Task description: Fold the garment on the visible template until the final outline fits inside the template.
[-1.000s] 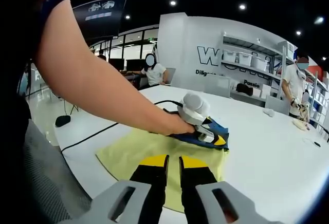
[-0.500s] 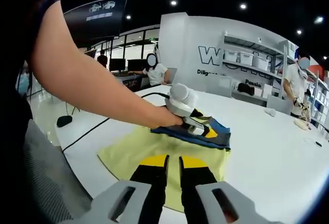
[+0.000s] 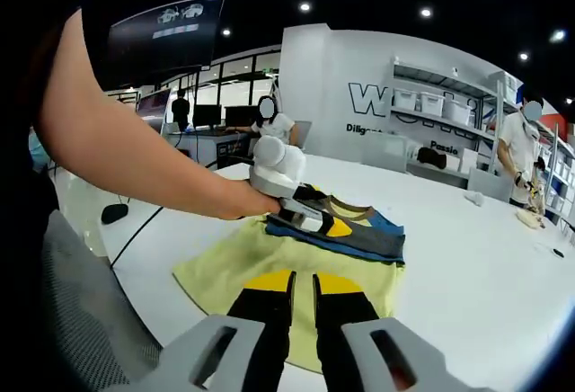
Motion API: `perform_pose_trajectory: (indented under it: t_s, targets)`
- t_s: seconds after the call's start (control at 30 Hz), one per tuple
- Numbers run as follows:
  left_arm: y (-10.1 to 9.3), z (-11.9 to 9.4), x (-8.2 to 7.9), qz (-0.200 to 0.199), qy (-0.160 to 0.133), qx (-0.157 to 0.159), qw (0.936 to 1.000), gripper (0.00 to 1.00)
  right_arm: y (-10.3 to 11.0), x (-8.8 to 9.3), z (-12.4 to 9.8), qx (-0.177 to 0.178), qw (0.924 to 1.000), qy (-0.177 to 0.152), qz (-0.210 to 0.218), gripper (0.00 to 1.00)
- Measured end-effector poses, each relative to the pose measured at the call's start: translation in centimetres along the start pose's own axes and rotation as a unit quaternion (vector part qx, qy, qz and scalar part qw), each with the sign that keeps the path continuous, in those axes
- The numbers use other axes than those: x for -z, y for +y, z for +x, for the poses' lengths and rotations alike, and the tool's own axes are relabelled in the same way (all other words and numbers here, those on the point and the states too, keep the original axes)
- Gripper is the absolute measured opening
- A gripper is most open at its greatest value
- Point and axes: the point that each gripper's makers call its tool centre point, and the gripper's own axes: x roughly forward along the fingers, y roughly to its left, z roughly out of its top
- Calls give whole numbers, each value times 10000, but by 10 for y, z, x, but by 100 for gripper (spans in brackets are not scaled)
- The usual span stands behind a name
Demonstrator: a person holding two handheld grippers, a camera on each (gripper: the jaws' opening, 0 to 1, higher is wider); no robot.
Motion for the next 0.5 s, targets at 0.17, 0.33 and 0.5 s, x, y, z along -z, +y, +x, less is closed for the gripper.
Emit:
perform_pose_trajectory:
  t_s: [0.17,0.33,0.5]
  targets:
    - [3,-24,1,-91,-38,-141,9999,67,1,-2,-1,-21,10000,-53,-1,3]
    - [6,-47,0,-92,-93,-253,9996,67,2,-4,-1,-56,9999,-99,-12,3]
    - [5,-69,0,-156,-170,-366,9991,66,5,-6,-1,-104,9999,-124,-27,3]
